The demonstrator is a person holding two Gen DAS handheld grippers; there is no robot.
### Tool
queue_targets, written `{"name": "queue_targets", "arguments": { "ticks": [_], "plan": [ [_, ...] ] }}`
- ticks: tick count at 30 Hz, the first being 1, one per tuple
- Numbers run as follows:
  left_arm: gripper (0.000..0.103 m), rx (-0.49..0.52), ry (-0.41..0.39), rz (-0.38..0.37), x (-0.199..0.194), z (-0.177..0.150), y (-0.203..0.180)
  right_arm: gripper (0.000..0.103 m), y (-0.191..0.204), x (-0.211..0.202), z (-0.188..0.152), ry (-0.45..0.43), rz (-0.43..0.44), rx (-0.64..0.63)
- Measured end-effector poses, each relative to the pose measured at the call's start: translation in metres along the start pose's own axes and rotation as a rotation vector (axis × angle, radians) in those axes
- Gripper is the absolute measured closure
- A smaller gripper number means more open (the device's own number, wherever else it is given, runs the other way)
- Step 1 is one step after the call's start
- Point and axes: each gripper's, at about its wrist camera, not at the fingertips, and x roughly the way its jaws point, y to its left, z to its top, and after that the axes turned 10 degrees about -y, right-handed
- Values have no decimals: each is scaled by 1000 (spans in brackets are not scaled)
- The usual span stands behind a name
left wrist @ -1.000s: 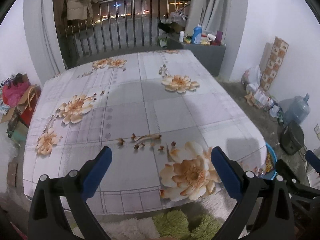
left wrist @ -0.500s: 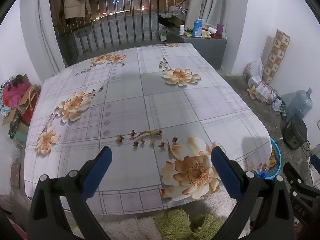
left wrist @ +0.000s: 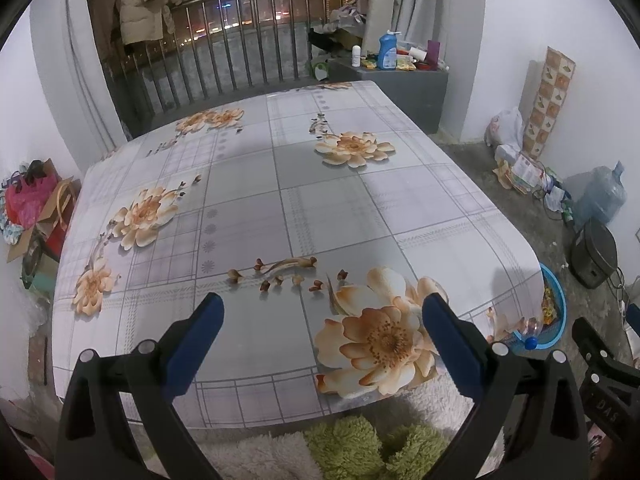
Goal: Collect trash
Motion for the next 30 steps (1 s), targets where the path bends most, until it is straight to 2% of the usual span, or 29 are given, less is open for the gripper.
{"name": "queue_targets", "arguments": {
  "ticks": [23,30],
  "plan": [
    [6,54,4,-52,-2,0,-14,8,-1,1,-2,-6,-8,6],
    [6,54,-3,-41,-1,0,-14,8,-11,-3,-3,-11,-46,24]
  ]
}}
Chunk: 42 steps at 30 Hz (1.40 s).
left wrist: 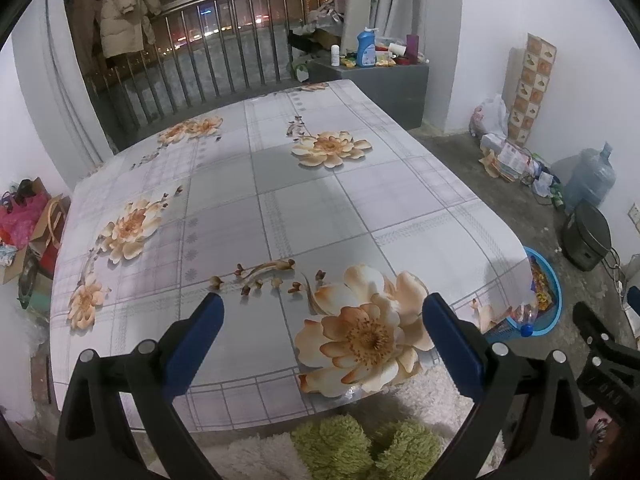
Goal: Collect trash
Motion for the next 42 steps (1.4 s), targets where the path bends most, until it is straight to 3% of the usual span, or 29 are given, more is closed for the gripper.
{"name": "queue_targets", "arguments": {
  "ticks": [9,42],
  "plan": [
    [6,3,-2,2,1,0,1,8,-11,-1,-1,-4,-31,24],
    [6,8,-6,1,1,5,1,8,-3,-3,0,-13,-17,20]
  ]
}}
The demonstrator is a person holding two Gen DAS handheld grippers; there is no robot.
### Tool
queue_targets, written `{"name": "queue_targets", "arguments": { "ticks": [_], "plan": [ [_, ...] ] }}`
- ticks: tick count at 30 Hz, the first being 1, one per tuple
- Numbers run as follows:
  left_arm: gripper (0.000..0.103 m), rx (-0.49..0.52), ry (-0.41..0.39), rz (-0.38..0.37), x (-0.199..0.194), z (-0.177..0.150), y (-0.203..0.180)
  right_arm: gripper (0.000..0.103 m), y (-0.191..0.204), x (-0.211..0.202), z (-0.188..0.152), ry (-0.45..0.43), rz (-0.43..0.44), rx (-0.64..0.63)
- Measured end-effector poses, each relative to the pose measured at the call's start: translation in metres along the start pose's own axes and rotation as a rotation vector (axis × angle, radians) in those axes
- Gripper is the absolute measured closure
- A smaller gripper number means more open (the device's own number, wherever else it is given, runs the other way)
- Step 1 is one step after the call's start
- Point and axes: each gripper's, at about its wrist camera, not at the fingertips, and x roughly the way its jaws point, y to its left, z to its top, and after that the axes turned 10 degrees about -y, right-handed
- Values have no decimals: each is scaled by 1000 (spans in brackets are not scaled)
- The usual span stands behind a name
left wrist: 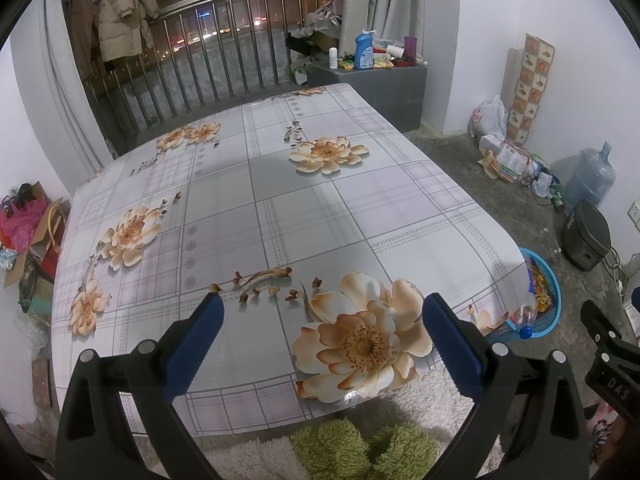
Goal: Collect trash
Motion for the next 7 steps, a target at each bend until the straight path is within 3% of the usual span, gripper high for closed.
{"name": "queue_targets", "arguments": {
  "ticks": [7],
  "plan": [
    [6,-2,5,-4,1,1,-2,8,-1,0,0,1,0,1]
  ]
}}
